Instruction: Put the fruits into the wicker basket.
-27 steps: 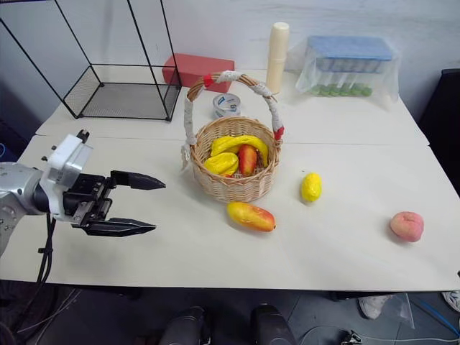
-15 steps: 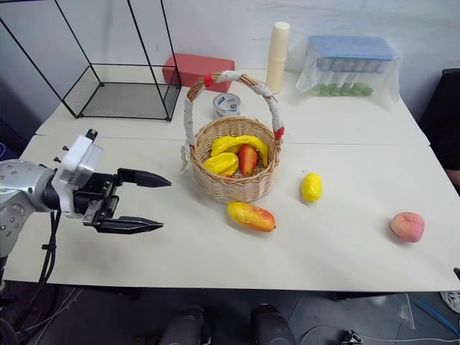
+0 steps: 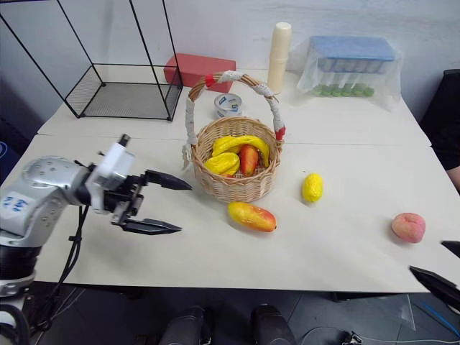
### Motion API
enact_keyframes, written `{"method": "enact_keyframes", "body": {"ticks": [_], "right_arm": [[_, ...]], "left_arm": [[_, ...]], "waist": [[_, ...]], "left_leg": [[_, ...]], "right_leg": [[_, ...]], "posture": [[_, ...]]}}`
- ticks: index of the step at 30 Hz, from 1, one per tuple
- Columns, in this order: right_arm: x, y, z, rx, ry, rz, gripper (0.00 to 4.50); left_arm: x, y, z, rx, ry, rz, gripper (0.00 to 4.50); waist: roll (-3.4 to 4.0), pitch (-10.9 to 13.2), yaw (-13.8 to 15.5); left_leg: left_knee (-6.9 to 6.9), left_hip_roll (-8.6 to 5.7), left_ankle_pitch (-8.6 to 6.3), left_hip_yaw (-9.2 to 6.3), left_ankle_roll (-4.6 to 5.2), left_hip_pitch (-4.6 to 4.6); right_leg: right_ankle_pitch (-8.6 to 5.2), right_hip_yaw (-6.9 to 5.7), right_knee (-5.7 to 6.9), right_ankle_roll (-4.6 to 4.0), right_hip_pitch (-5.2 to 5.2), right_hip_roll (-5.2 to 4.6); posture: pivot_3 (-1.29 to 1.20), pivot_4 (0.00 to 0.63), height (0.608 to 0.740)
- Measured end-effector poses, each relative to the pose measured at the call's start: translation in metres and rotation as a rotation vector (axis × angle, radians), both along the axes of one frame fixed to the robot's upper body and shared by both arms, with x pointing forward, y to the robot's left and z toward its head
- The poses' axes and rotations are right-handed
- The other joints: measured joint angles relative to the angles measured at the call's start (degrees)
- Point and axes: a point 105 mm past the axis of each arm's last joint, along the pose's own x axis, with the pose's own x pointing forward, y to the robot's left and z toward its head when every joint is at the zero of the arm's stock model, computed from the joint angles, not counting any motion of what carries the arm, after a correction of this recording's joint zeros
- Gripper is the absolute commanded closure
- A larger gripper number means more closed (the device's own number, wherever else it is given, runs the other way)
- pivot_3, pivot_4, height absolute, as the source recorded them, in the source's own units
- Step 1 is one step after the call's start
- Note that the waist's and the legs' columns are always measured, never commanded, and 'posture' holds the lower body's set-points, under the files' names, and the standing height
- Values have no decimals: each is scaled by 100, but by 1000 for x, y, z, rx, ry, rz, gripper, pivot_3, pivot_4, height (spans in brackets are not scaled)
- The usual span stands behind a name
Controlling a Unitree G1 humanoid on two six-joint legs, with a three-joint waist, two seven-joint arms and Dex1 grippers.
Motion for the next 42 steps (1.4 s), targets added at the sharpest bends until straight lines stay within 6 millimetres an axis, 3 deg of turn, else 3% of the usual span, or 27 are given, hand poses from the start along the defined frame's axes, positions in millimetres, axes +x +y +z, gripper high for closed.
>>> {"method": "enact_keyframes", "body": {"ticks": [7, 11, 18, 21, 27, 33, 36, 39, 42], "right_arm": [[6, 64, 22, -23, -47, 255, 31], [11, 78, 31, -36, -83, 307, 31], [18, 95, 38, -23, -116, 366, 31], [20, 97, 36, -15, -109, 371, 0], [21, 100, 35, -5, -106, 389, 0], [27, 108, 48, 22, -164, 434, 0], [28, 112, 54, 33, -188, 458, 0], [30, 114, 53, 45, -186, 464, 0], [32, 115, 49, 58, -173, 462, 0]], "left_arm": [[27, -49, -49, 71, -126, -70, 0], [32, -70, -62, 52, -199, -81, 0], [47, -87, -76, 48, -319, -69, 0], [51, -95, -83, 45, -336, -65, 556], [53, -96, -88, 54, -362, -80, 2234], [46, -87, -87, 40, -364, -107, 2307], [43, -81, -73, -36, -260, -74, 2307], [48, -65, -29, -169, -138, 14, 2307], [61, -59, 23, -326, -93, 145, 2307]], "waist": [[-9, 5, 5], [-11, 5, -1], [-14, 7, 6], [-15, 7, 11], [-15, 7, -2], [-15, 7, -14], [-16, 8, -1], [-16, 8, 7], [-15, 9, 22]], "left_leg": [[13, -3, -1, 1, 11, -22], [13, -1, 0, 2, 9, -32], [23, -2, 2, 1, 12, -36], [30, -3, 3, 0, 18, -37], [29, 0, 6, 0, 15, -43], [32, 0, 8, 0, 14, -43], [35, 3, 12, -8, 12, -53], [79, 4, 32, -12, -17, -107], [106, 0, 33, -19, -9, -111]], "right_leg": [[7, 5, -4, 12, -13, -1], [7, 6, -3, 13, -26, 3], [9, 6, 0, 18, -26, 2], [12, 6, 1, 22, -24, 0], [12, 5, 6, 24, -32, 2], [13, 4, 15, 23, -34, 0], [13, -3, 22, 23, -42, 2], [12, -6, 63, 24, -97, 1], [11, -10, 72, 27, -89, -3]], "posture": [[0, 150, 740], [0, 150, 740], [0, 150, 740], [0, 150, 740], [0, 150, 740], [0, 150, 740], [0, 150, 740], [0, 150, 740], [0, 150, 740]]}}
